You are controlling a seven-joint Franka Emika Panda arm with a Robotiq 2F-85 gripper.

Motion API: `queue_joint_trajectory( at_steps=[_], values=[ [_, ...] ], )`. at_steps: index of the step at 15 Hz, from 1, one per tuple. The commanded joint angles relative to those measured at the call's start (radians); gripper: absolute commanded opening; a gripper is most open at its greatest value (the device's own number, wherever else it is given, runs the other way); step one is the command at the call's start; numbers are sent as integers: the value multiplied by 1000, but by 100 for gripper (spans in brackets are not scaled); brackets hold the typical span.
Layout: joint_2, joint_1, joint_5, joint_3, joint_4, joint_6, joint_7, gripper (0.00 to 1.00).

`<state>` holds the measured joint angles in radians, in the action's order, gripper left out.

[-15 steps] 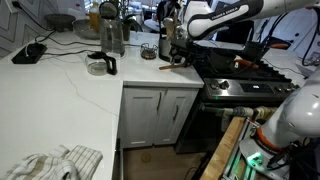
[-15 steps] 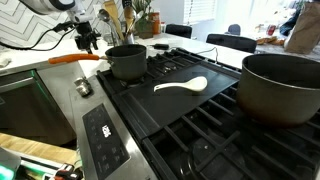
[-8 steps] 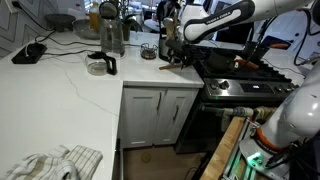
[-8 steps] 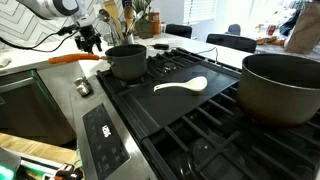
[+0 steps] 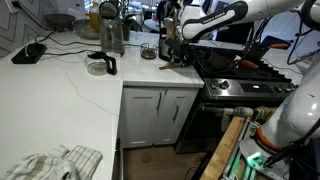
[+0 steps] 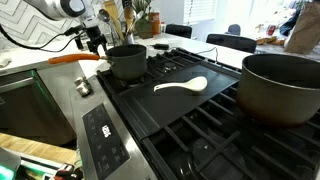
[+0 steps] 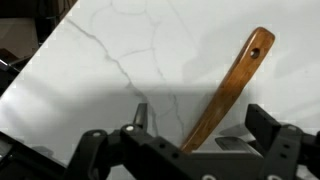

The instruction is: Put the wooden ladle in the pot on the left

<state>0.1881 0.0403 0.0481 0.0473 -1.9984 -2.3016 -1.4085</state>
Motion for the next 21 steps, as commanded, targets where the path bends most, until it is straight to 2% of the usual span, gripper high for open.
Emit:
queue_joint_trajectory(
  at_steps=[1,2,4,5,6,11,13,14,18,21],
  values=[
    [53,-14,-19,19,42,-17,-12,95],
    [64,-14,-21,21,50,-20,-12,87],
    [87,-12,-31,24,67,-29,-9,84],
    [97,-12,-31,27,73,-34,-11,78],
    [107,-12,-35,30,80,-38,-12,80],
    [146,-11,-65,36,111,-32,-3,71],
    [153,-10,-85,33,119,-21,2,52],
    [155,-12,-86,34,119,-20,-2,38],
    [148,-13,-102,33,120,-17,-1,6],
    [136,-17,-106,29,108,-12,7,7]
  ],
)
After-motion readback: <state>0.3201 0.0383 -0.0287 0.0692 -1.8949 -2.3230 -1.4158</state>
